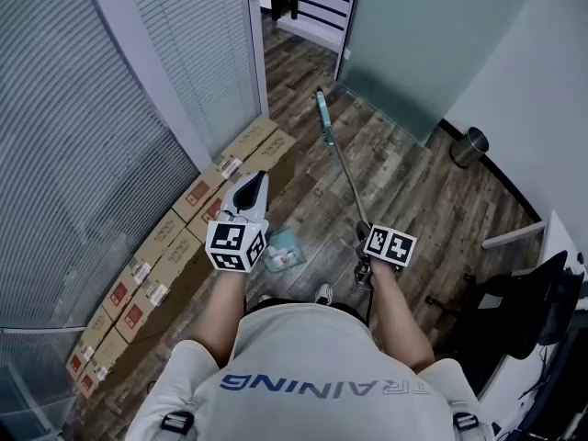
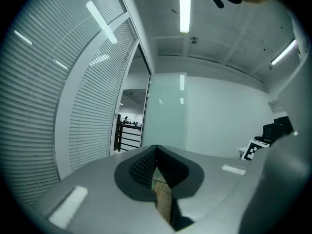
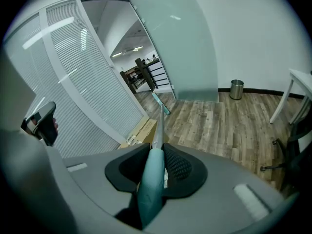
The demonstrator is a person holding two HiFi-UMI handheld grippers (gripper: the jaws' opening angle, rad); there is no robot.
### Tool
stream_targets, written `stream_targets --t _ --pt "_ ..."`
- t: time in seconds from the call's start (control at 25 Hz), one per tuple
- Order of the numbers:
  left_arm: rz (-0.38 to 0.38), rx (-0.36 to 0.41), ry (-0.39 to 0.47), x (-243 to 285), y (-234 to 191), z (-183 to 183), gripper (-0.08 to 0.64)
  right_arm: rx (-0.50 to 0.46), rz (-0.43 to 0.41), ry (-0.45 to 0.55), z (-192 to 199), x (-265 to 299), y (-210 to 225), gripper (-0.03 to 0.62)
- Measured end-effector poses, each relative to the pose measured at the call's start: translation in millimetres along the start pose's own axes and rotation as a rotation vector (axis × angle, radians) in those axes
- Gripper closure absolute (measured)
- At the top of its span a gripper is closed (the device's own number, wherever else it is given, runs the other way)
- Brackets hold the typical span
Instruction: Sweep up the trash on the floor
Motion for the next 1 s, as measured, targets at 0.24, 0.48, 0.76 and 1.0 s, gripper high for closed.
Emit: stream_targets --t 0.24,0.48,0.76,1.0 --pt "0.011 0.013 0.011 0.4 1.5 -11.5 0.557 0.004 -0.009 0.011 -5.2 -0.4 -4.8 0.486" --pt "0.008 0.006 0.007 0.0 -0.1 -9.2 0.557 -0.018 -0.008 0.013 -7.5 3.0 -6.9 0.486" --pt "0.0 0.001 -0.002 2.4 -3.4 -7.2 0.557 -0.033 -0.013 0.015 -12.0 6.0 -8.9 0.486" --pt "0.003 0.005 -0.001 7.6 -6.1 -7.9 0.557 -0.032 -0.024 0.011 -15.0 10.0 -12.2 0.486"
Point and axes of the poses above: the fingertips, and each gripper's own axes: x forward along the fingers, y to its right, z out of its underside, the point moved 3 cm from there along -x, backward along the fingers, and after that the axes turned 10 degrees about z, right-handed, at the moved point
